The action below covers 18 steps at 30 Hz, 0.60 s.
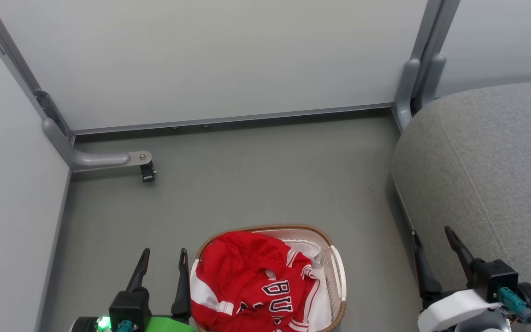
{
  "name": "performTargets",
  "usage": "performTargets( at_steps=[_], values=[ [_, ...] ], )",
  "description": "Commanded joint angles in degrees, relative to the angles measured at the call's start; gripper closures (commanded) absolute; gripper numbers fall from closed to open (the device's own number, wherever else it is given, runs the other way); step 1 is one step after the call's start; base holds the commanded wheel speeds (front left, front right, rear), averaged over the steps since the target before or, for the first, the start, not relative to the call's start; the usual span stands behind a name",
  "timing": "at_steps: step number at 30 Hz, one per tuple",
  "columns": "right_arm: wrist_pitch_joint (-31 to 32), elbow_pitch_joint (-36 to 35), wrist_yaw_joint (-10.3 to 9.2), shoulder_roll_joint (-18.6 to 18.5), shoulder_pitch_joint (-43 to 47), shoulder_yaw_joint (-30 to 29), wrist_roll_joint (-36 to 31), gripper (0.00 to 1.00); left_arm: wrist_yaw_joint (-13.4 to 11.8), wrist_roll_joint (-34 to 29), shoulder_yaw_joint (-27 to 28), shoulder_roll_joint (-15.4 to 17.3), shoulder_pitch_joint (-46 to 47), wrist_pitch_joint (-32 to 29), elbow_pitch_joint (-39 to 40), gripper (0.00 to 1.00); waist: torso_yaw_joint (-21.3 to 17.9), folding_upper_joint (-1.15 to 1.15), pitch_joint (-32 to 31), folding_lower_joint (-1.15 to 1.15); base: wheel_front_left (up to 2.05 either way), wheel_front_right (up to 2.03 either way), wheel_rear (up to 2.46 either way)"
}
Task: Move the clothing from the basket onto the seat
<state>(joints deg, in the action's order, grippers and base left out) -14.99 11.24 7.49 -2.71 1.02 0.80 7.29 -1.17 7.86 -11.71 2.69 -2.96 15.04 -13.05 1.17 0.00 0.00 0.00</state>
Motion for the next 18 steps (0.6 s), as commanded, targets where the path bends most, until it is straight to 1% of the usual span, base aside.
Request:
performTargets(
  at_steps=[1, 8, 11, 13, 18],
  values=[
    [-0.3, -0.26, 0.0, -0.32, 0.86, 0.06, 0.04, 0.0, 0.01, -0.12, -0.15, 0.36, -0.44, 0.22, 0.11, 0.0, -0.02, 0.0, 0.14, 0.0, 0.0, 0.0, 0.0],
    [-0.3, -1.0, 0.0, -0.32, 0.26, 0.09, 0.02, 0.0, 0.57, -1.5, -0.64, 0.36, 0.99, 0.22, -0.02, 0.0, -0.45, 0.0, 1.73, 0.0, 0.0, 0.0, 0.0],
    [-0.29, -1.42, 0.0, -0.32, -0.88, -0.09, -0.15, 0.0, 1.61, -3.08, -1.52, 0.48, 2.83, 0.22, -0.11, 0.0, -0.73, 0.0, 3.55, 0.0, 0.0, 0.0, 0.0],
    [-0.29, -1.86, 0.0, -0.32, -2.08, -0.23, -0.5, 0.0, 2.17, -4.06, -2.02, 0.62, 4.53, 0.22, -0.04, 0.0, -1.09, 0.0, 5.44, 0.0, 0.0, 0.0, 0.0],
    [-0.29, -3.53, 0.0, -0.31, -6.14, -0.48, -1.22, 0.0, 3.63, -6.91, -3.49, 0.85, 11.49, 0.22, -0.92, 0.0, -3.13, 0.0, 13.03, 0.0, 0.0, 0.0, 0.0]
  ],
)
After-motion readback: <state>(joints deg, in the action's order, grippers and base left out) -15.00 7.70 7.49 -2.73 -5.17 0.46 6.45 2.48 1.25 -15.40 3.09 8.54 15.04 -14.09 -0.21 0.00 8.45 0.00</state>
